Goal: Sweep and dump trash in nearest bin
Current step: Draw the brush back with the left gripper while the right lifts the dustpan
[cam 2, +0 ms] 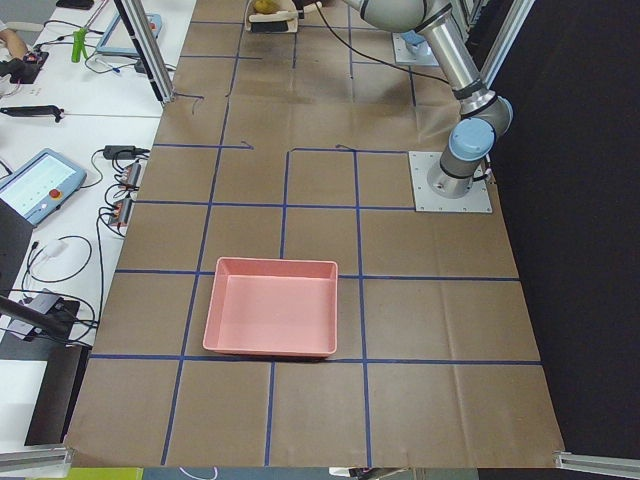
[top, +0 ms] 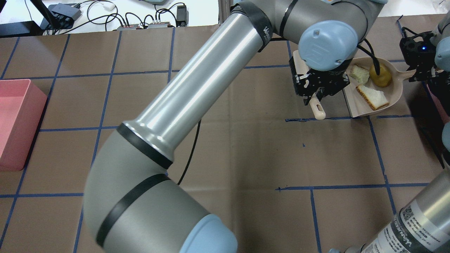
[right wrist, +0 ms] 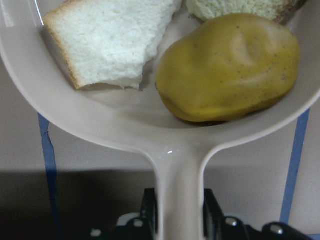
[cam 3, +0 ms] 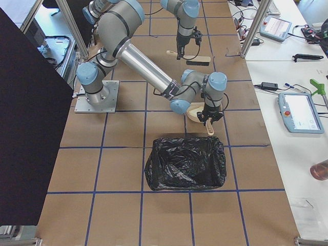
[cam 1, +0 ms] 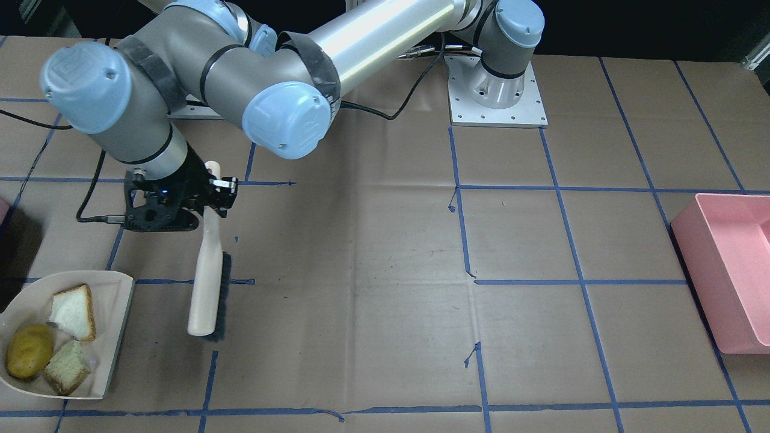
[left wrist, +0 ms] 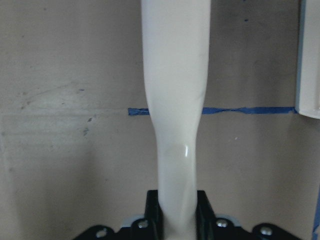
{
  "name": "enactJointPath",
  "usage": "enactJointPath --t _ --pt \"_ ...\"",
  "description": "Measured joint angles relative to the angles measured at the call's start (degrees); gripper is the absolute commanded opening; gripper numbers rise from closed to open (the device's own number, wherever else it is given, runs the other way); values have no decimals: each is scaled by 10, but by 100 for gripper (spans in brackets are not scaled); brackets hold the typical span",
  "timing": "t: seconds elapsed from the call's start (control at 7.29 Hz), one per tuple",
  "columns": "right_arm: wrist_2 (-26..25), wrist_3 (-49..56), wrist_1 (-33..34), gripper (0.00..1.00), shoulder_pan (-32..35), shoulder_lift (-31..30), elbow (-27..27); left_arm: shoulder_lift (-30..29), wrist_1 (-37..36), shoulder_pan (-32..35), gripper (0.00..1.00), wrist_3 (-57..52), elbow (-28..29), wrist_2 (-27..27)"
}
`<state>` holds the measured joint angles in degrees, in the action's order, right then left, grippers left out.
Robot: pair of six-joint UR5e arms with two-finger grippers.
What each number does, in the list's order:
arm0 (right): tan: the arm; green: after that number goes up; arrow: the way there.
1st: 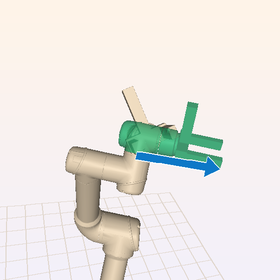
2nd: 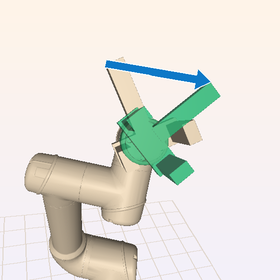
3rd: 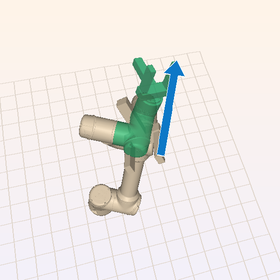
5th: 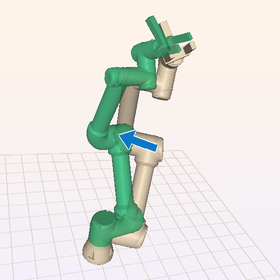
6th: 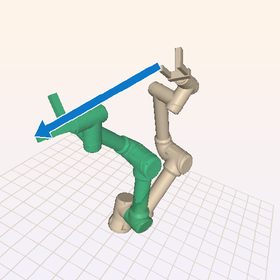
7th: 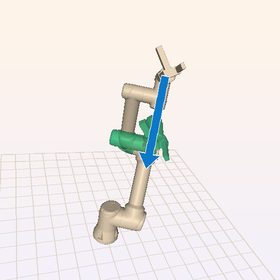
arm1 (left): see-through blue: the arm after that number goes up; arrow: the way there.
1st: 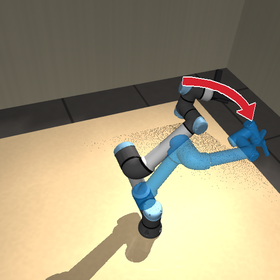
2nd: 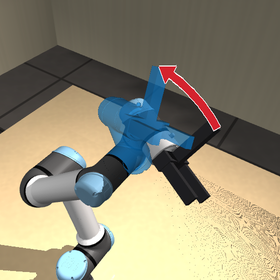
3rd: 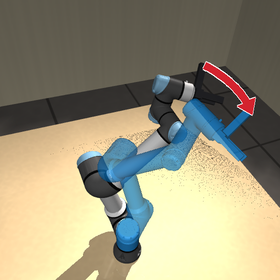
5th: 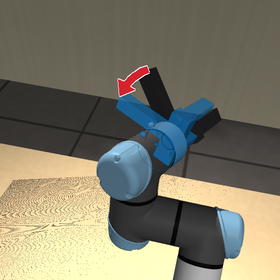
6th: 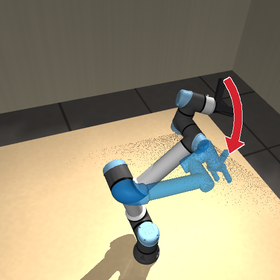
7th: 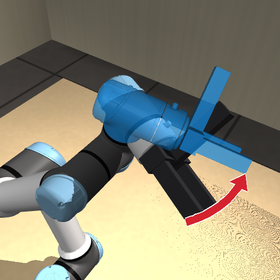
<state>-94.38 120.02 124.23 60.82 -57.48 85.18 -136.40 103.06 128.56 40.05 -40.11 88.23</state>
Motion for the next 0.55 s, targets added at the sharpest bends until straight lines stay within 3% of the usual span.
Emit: enactJointPath --t 0.27,0.55 --pt "11 -3 -3 0 8 -3 0 136 -63 -16 0 0 -221 -1" --pt "21 -14 -13 0 16 -15 0 261 -171 -20 0 1 -437 -3"
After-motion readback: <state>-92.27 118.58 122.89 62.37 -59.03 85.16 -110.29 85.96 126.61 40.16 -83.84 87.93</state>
